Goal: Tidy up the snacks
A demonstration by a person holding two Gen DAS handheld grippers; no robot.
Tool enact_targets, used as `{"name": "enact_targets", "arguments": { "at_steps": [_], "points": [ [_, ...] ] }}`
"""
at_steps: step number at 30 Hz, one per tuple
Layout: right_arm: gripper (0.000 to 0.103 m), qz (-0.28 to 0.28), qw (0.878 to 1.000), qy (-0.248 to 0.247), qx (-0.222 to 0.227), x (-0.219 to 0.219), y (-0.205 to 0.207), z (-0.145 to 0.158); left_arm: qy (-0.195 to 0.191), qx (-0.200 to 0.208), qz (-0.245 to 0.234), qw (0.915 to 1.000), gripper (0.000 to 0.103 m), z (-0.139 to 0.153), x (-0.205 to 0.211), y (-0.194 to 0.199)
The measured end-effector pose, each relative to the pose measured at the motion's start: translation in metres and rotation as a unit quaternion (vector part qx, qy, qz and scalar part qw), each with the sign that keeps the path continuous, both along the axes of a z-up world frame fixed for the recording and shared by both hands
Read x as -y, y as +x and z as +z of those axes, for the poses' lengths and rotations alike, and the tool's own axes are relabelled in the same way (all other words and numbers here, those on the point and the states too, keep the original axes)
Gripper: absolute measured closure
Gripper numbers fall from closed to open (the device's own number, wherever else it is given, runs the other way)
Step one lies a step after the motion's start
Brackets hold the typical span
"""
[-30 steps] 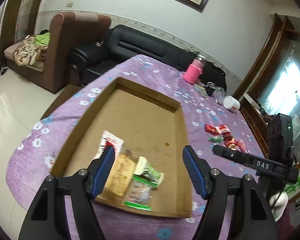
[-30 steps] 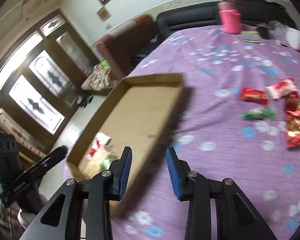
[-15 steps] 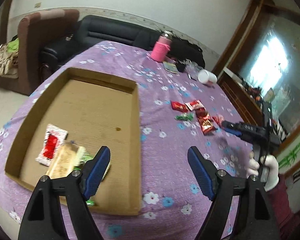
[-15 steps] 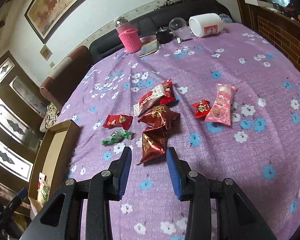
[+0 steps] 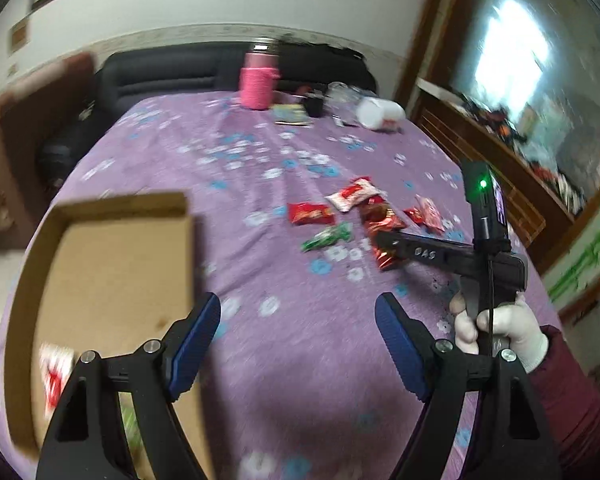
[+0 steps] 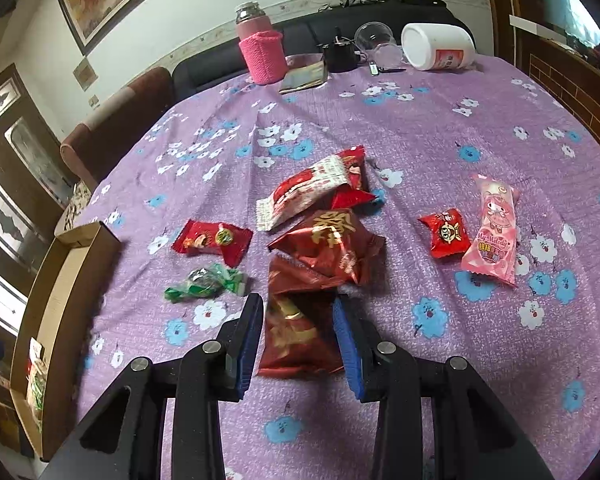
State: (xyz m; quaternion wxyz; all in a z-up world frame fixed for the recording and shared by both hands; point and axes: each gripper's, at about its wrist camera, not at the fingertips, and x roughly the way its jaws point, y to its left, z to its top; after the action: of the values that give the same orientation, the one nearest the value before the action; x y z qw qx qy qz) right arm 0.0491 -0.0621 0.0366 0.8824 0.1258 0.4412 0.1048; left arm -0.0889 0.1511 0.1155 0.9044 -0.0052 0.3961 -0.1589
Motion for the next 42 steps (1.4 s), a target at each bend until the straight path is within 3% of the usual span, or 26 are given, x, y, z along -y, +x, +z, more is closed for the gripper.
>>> {"name": "enact_targets", "arguments": {
  "at_steps": [6, 7, 17, 20, 22, 28, 34, 42],
  "points": [
    [0.072, 0.008, 1.0, 0.027, 0.001, 0.009, 0.002, -0.003, 0.058, -0.011, -0.06, 0.9965, 0.024, -0.022, 0.055, 0.053],
    [0.077, 0.009, 0.999, 0.036, 0.002, 0.012, 0.001, -0.002, 0.073, -0.016, -0.065, 0.9951, 0.024, -0.028, 0.064, 0.065],
    [0.088, 0.013, 0.998, 0.059, -0.005, 0.018, -0.003, 0.0, 0.172, -0.025, -0.125, 0.9769, 0.026, -0.074, 0.106, 0.118],
    [0.093, 0.008, 0.997, 0.071, -0.003, 0.024, -0.003, 0.002, 0.185, -0.035, -0.143, 0.9717, 0.048, -0.087, 0.117, 0.12],
    [0.094, 0.006, 0.997, 0.081, -0.003, 0.027, -0.003, 0.002, 0.163, -0.04, -0.154, 0.9737, 0.084, -0.085, 0.117, 0.122],
    [0.097, 0.009, 0.993, 0.119, -0.008, 0.034, -0.001, 0.001, 0.144, -0.044, -0.133, 0.9797, 0.085, -0.083, 0.11, 0.119],
    [0.1, 0.009, 0.986, 0.164, -0.002, 0.043, -0.003, 0.004, 0.102, -0.037, -0.116, 0.9873, 0.085, -0.062, 0.091, 0.1],
    [0.097, -0.005, 0.988, 0.154, -0.005, 0.043, 0.001, 0.0, 0.036, -0.029, -0.087, 0.9951, 0.085, -0.036, 0.05, 0.069]
  ]
}}
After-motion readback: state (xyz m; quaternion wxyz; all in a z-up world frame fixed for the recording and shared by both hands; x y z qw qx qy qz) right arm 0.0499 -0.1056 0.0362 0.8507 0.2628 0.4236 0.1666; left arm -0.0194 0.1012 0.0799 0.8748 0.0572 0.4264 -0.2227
